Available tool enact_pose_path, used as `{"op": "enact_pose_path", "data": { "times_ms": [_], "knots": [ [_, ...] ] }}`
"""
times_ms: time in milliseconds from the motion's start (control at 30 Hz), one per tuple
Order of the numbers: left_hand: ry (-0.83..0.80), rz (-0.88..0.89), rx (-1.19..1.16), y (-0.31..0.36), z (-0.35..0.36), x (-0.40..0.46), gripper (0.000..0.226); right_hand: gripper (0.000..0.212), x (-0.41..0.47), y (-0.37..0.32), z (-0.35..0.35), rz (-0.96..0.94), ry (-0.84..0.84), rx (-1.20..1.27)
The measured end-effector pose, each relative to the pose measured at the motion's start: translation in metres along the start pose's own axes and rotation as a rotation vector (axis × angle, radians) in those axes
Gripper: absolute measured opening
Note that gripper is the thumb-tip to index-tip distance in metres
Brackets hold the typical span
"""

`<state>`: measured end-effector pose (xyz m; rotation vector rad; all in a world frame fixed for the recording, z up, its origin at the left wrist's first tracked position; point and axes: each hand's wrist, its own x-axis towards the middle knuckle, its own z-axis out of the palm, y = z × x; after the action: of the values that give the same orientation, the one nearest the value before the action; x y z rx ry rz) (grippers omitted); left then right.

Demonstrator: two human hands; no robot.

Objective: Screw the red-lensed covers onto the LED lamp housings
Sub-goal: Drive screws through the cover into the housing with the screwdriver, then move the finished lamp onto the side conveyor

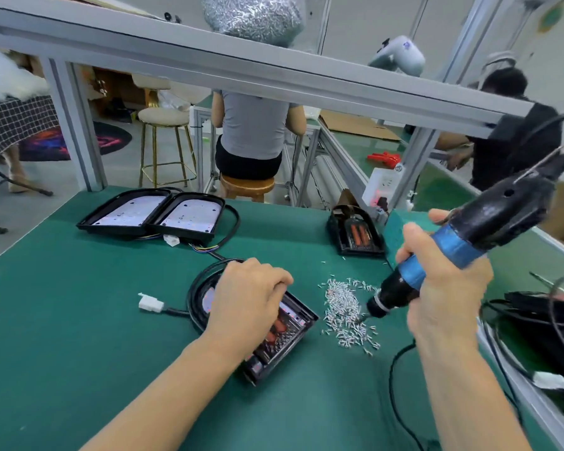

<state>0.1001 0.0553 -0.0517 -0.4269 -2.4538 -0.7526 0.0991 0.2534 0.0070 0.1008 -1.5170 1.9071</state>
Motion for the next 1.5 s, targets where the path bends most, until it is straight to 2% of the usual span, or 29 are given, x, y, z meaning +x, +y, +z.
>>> {"op": "enact_pose_path", "data": {
  "times_ms": [100, 167, 267, 333, 400, 467, 500, 567, 667, 767, 867, 900, 967, 1067, 1133, 1167, 1267, 1300, 1367, 1433, 1500],
  "knots": [
    [-0.141, 0.051, 0.073, 0.028, 0.027, 0.012, 0.024, 0.022, 0.013, 0.002, -0.035, 0.094, -0.006, -0.227],
    [-0.235, 0.081, 0.213, 0.047, 0.045, 0.017, 0.027, 0.021, 0.020, 0.013, -0.055, 0.197, -0.043, -0.412],
    [-0.421, 0.098, 0.316, 0.073, 0.063, 0.013, 0.014, 0.035, 0.026, 0.033, -0.077, 0.312, -0.135, -0.724],
    [-0.511, 0.160, 0.418, 0.084, 0.067, 0.006, 0.031, 0.042, 0.027, 0.047, -0.088, 0.367, -0.212, -0.961],
    [-0.480, 0.202, 0.473, 0.088, 0.071, 0.001, 0.029, 0.045, 0.029, 0.059, -0.095, 0.421, -0.294, -1.169],
    [-0.539, 0.233, 0.439, 0.085, 0.080, -0.008, 0.010, 0.050, 0.030, 0.071, -0.099, 0.461, -0.349, -1.314],
    [-0.570, 0.248, 0.451, 0.085, 0.083, -0.011, 0.009, 0.054, 0.029, 0.077, -0.100, 0.475, -0.365, -1.384],
    [-0.492, 0.266, 0.472, 0.084, 0.085, -0.013, 0.008, 0.059, 0.028, 0.087, -0.101, 0.460, -0.392, -1.562],
    [-0.536, 0.309, 0.463, 0.081, 0.095, -0.020, 0.021, 0.061, 0.027, 0.096, -0.100, 0.366, -0.370, -1.740],
    [-0.502, 0.340, 0.438, 0.077, 0.094, -0.024, 0.022, 0.071, 0.027, 0.101, -0.097, 0.276, -0.399, -1.919],
    [-0.459, 0.357, 0.474, 0.074, 0.083, -0.030, 0.009, 0.073, 0.027, 0.106, -0.094, 0.340, -0.439, -1.887],
    [-0.395, 0.359, 0.442, 0.071, 0.080, -0.031, 0.005, 0.073, 0.028, 0.106, -0.093, 0.366, -0.456, -1.881],
    [-0.185, 0.354, 0.334, 0.064, 0.077, -0.032, 0.013, 0.074, 0.029, 0.103, -0.088, 0.372, -0.475, -1.935],
    [0.067, 0.212, 0.180, 0.049, 0.054, -0.027, 0.024, 0.072, 0.028, 0.088, -0.066, 0.170, -0.444, -2.032],
    [0.179, 0.087, 0.065, 0.037, 0.036, -0.023, 0.029, 0.067, 0.024, 0.080, -0.042, 0.054, -0.479, -1.807],
    [0.240, 0.009, 0.013, 0.029, 0.028, -0.021, 0.029, 0.066, 0.020, 0.077, -0.028, 0.070, -0.534, -1.627],
    [0.349, -0.259, -0.063, -0.006, 0.007, -0.018, 0.022, 0.075, 0.000, 0.069, 0.012, 0.317, -0.776, -1.179],
    [0.344, -0.334, -0.060, -0.021, 0.001, -0.017, 0.021, 0.079, -0.007, 0.069, 0.022, 0.386, -0.856, -1.118],
    [0.185, -0.494, 0.030, -0.052, -0.012, -0.016, 0.050, 0.080, -0.019, 0.070, 0.035, 0.473, -0.985, -1.067],
    [-0.079, -0.628, 0.196, -0.078, -0.020, -0.022, 0.068, 0.057, -0.025, 0.074, 0.040, 0.568, -1.053, -0.939],
    [-0.287, -0.674, 0.296, -0.096, -0.021, -0.030, 0.066, 0.044, -0.029, 0.079, 0.043, 0.631, -1.059, -0.808]
  ]
}}
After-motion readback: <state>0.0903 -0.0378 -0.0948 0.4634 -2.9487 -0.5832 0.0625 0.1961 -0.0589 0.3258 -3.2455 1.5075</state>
